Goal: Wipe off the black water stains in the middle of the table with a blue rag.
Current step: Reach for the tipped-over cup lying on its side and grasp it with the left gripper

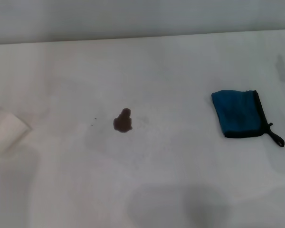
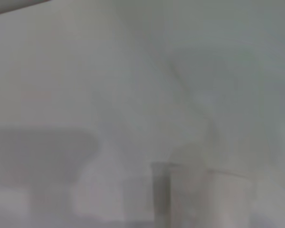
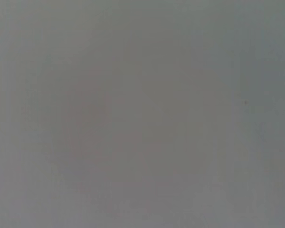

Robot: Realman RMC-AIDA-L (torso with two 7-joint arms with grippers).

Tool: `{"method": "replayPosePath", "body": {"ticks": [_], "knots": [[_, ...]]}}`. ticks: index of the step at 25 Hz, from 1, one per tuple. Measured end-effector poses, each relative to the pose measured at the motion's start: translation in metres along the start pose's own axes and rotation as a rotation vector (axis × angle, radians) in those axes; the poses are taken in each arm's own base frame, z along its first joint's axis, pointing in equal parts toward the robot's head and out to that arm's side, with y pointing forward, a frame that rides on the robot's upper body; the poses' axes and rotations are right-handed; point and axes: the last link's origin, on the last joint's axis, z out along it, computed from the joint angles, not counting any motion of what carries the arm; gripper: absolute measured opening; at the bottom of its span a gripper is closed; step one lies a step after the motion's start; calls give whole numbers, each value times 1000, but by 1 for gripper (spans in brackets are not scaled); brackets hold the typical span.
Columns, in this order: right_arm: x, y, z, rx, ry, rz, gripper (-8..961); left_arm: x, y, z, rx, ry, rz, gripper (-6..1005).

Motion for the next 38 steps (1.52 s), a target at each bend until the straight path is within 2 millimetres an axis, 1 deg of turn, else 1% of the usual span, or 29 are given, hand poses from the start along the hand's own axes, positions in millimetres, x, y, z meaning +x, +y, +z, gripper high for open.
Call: {"method": "replayPosePath", "body": {"ticks": [1, 2, 7, 18, 19, 27, 38], "knots": [[0, 0, 0, 1, 0, 0, 615, 0, 0, 0, 0, 0, 0, 841], [0, 0, 0, 1, 0, -1, 615, -2, 1, 8, 9, -4, 3, 847], [0, 0, 0, 1, 2, -6, 615, 0, 4, 18, 13, -2, 17, 877], [-1, -2, 1, 2, 1, -9, 615, 7, 13, 40, 2, 8, 72, 878], [-1, -2, 0, 2, 1, -10, 615, 9, 15, 45, -3, 7, 82, 878], [0, -4, -2, 8, 7, -10, 615, 10, 24, 62, -25, -4, 112, 877], [2, -3, -4, 4, 8, -9, 614, 9, 23, 70, 20, -8, 139, 844]]}}
